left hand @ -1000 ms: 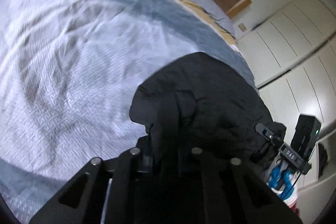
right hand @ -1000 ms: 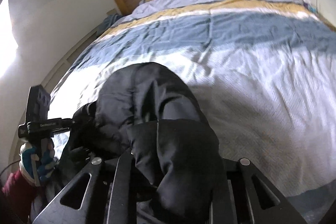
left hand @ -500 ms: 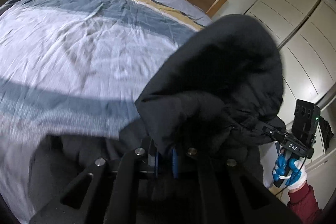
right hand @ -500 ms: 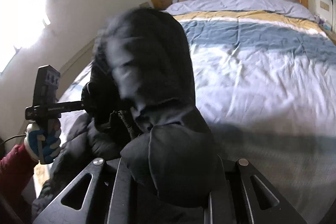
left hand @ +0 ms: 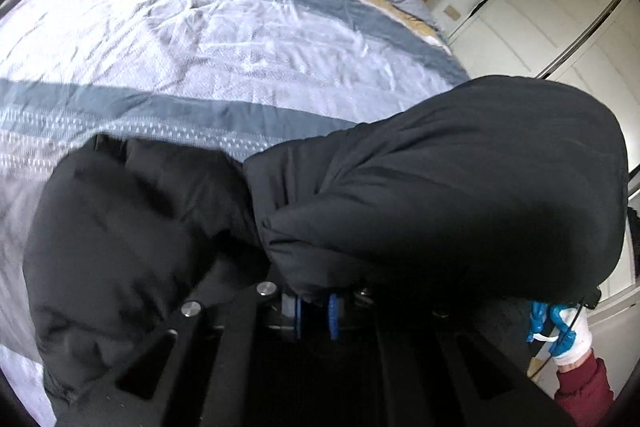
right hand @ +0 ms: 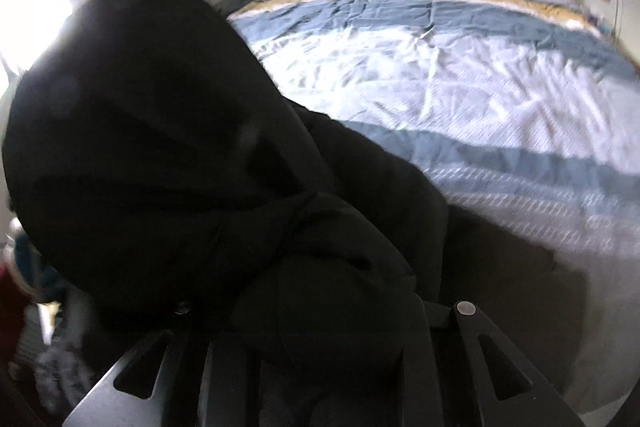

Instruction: Fold large clothes

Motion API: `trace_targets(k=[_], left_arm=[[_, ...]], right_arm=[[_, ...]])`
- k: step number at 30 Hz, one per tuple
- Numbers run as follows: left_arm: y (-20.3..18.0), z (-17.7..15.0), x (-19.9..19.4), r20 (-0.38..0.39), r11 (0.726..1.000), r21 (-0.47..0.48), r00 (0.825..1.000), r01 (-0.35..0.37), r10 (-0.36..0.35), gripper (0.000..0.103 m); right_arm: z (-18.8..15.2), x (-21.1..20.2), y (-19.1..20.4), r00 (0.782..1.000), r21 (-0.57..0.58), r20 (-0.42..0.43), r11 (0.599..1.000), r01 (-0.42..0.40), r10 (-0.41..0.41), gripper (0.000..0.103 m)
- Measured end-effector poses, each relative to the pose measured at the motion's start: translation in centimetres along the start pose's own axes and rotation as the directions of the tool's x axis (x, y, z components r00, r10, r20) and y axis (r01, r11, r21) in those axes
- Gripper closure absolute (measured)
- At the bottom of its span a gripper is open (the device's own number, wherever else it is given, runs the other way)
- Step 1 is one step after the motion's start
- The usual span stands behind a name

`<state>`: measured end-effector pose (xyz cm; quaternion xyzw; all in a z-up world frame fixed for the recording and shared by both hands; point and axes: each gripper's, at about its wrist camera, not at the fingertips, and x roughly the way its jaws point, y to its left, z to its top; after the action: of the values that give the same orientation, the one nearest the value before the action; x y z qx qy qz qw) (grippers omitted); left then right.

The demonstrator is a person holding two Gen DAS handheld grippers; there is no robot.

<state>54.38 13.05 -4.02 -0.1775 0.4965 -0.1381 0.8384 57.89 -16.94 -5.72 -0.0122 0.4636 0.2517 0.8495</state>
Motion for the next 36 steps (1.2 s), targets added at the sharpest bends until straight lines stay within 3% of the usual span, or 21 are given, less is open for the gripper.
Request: trace_targets(k=[5,13,19,23,31,36], left_arm=[[-1.0,1.3,2.0,-0.008,0.998,0.042,0.999,-0.050,0.051,0.095],[0.0,-0.6,1.8,-0.038,0.996,0.045,0.997,-0.071,0.073,0.094],[-1.6,-0.7,3.5,-0.059,0.978,0.098,0.979,-0.187,0.193,0.092],[-1.7,-1.6,2.7,-0.038,0.978,0.098,0.981,-0.186,0.190,0.091],[-2.8,-2.9,0.8,-0.029,0.968,0.134,0.975,-0.214,0.220,0.080],[-3.1,-3.7,-0.2,-0.026,0.968,0.130,0.975,-0.214,0.219,0.075]], right_arm=[[0.6,0.8,-0.9,0.997,0.003,0.022,0.997,0.079,-0.079,0.082],[-0.7,1.2,-0.6,0.999,-0.017,0.011,0.999,0.049,-0.049,0.081],[0.2,2.5,-0.1,0.992,-0.009,-0.024,0.992,0.125,-0.125,0.081],[-0.1,2.2,0.4,0.991,0.002,-0.020,0.991,0.132,-0.132,0.080],[-1.0,-0.2,1.6,0.991,-0.023,-0.005,0.991,0.132,-0.132,0.058],[-1.5,-1.4,2.0,0.990,-0.031,0.004,0.990,0.139,-0.139,0.056]])
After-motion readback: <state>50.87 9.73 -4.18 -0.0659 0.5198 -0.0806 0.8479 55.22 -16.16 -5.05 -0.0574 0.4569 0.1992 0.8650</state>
